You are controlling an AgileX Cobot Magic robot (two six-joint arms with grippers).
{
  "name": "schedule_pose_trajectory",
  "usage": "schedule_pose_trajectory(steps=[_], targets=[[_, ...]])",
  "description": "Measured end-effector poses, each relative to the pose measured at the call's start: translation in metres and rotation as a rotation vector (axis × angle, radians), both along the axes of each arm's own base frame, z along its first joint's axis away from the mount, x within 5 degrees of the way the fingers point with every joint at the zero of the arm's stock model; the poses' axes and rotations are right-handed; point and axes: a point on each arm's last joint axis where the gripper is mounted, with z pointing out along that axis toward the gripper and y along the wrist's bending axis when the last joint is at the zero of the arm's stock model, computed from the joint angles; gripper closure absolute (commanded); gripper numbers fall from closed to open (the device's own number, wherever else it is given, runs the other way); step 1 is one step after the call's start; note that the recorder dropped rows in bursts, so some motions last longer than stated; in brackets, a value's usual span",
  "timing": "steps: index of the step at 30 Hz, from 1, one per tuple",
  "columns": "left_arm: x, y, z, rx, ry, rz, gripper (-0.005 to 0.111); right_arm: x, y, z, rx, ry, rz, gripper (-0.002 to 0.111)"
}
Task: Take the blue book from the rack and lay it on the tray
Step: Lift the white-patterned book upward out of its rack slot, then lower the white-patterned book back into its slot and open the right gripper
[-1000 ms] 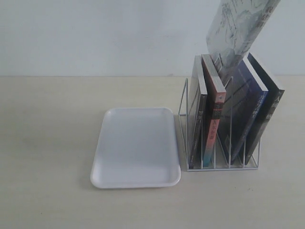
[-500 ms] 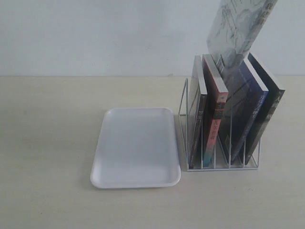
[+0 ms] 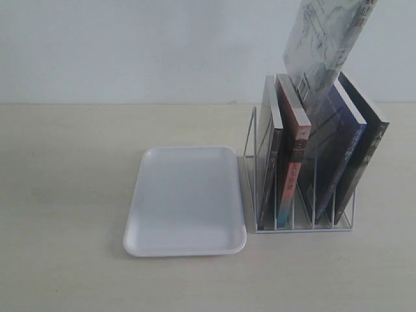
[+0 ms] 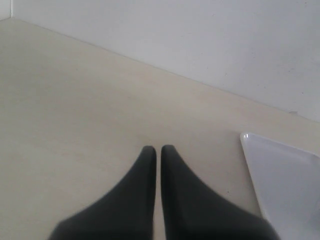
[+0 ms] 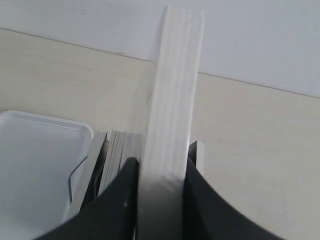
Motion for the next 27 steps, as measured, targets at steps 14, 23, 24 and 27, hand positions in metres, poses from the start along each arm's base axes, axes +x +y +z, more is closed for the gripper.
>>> schedule_pose_trajectory(steps=[14,23,24,27], targets=[[0.000,0.000,0.000,0.000,0.000,0.000,0.103,0.000,0.000,0.000,-0.013,0.001,0.007,0.108],[0.000,0.000,0.000,0.000,0.000,0.000,0.103,0.005,0.002,-0.037,-0.072,0.111,0.008,0.108],[0.000,0.000,0.000,0.000,0.000,0.000,0.103,0.006,0.003,-0.044,-0.080,0.134,0.007,0.108],[0.000,0.000,0.000,0.000,0.000,0.000,0.103,0.006,0.004,-0.063,-0.089,0.193,0.003,0.108]])
